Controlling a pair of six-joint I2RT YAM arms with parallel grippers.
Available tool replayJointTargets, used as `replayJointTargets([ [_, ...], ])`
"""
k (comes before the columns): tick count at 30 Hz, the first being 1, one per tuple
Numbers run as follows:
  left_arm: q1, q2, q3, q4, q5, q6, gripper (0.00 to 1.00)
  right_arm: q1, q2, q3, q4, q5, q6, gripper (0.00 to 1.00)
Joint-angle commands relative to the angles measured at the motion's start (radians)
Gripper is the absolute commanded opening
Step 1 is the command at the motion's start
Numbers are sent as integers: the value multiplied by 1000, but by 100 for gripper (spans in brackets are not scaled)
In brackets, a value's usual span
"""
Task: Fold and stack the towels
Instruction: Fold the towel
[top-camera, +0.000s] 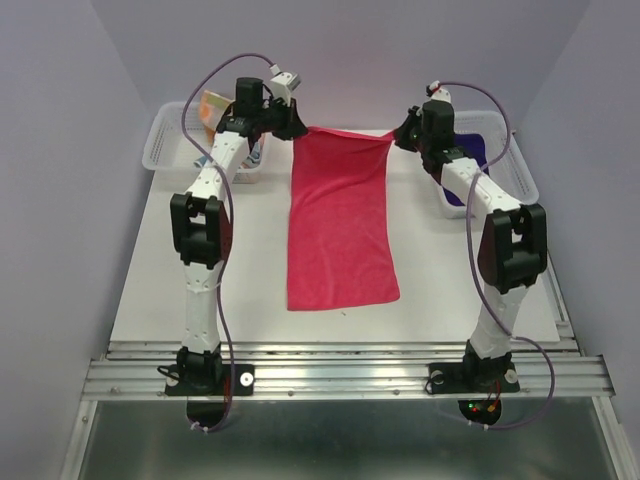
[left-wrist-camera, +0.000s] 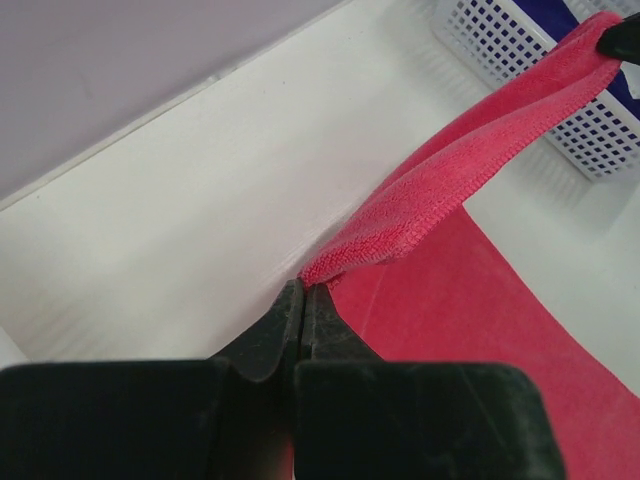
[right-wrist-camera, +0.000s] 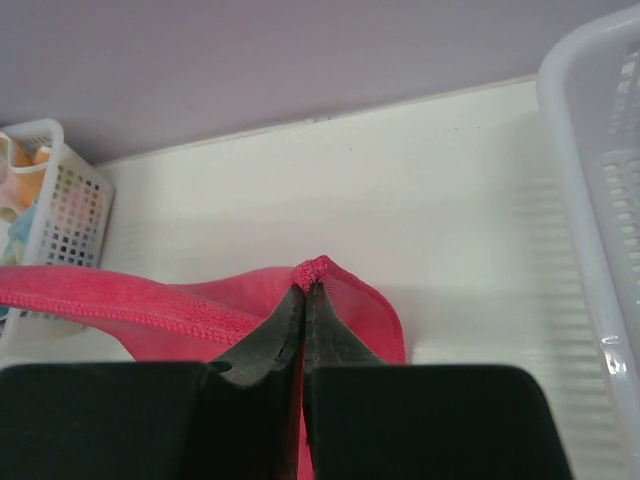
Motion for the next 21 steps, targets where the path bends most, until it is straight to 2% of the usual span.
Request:
replayJointTargets([
  [1, 5, -62, -20, 25, -7, 54, 0, -6, -26, 39, 42, 11, -9, 1],
  [8, 5, -142, -184, -1, 16, 59, 0, -6, -110, -86, 22, -35, 31, 1],
  [14, 3, -282, -449, 155, 23, -62, 0, -6, -214, -258, 42, -116, 79, 1],
  [21, -17, -481, -702, 197, -48, -111, 0, -2, -323, -422, 30, -201, 82, 1],
])
